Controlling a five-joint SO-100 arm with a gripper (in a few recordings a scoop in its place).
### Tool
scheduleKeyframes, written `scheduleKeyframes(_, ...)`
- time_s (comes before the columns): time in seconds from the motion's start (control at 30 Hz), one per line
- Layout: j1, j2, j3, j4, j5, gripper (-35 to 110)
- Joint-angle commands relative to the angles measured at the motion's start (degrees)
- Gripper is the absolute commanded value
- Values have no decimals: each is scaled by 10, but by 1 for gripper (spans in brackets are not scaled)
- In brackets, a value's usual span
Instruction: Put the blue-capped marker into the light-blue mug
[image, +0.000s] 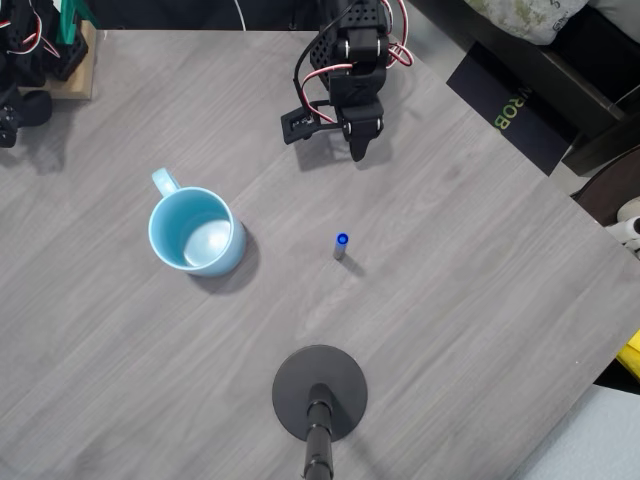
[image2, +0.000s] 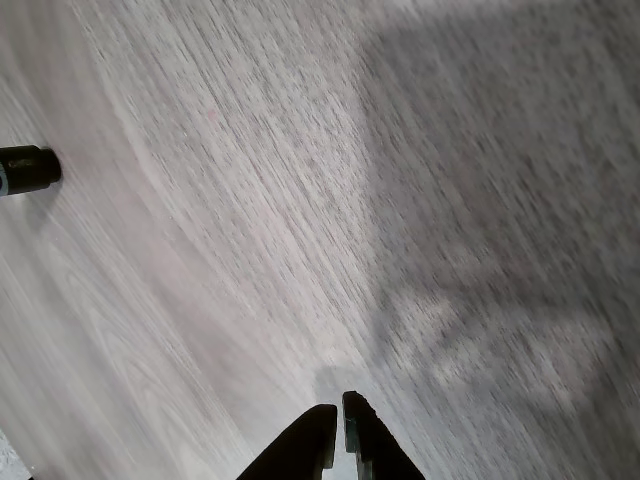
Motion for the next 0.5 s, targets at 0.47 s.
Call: scheduleKeyframes(0.47,74,15,1,-22,-302,5)
